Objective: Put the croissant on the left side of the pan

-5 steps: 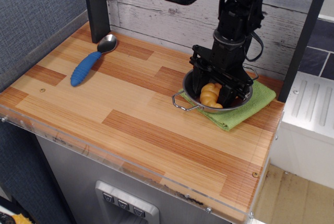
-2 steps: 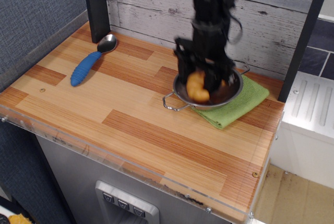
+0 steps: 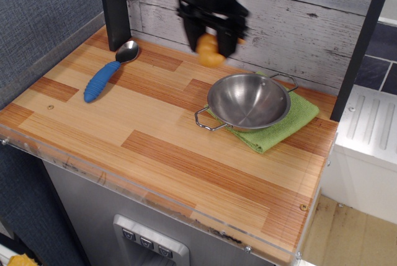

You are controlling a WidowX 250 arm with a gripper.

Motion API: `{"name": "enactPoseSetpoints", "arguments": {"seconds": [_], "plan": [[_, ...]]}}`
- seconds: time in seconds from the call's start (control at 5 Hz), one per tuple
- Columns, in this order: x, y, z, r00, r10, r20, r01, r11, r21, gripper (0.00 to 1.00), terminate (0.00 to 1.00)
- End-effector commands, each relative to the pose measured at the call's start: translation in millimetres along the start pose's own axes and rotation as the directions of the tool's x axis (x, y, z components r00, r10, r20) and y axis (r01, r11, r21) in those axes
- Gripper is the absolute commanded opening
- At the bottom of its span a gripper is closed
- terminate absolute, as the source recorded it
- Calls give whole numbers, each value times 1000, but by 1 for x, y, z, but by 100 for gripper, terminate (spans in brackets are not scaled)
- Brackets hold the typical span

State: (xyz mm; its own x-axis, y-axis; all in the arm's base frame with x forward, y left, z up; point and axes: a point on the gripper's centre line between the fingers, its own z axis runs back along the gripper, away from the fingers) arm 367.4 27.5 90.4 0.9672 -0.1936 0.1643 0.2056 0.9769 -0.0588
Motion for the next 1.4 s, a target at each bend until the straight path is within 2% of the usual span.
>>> {"name": "enactPoseSetpoints", "arguments": {"seconds": [0.0,0.2,0.6,0.8,1.0,1.2], "plan": [[-14,58,-3,999,42,-12,-41,996,83,0,0],[-19,61,-23,997,61,-46,-57,994,98,0,0],[-15,62,-50,994,58,-89,-46,989,140,0,0],[-18,58,-68,990,51,-134,-31,989,145,0,0],[-17,59,-59,994,64,-93,-55,994,96,100,0],[-13,56,-21,998,59,-10,-58,994,87,100,0]]}}
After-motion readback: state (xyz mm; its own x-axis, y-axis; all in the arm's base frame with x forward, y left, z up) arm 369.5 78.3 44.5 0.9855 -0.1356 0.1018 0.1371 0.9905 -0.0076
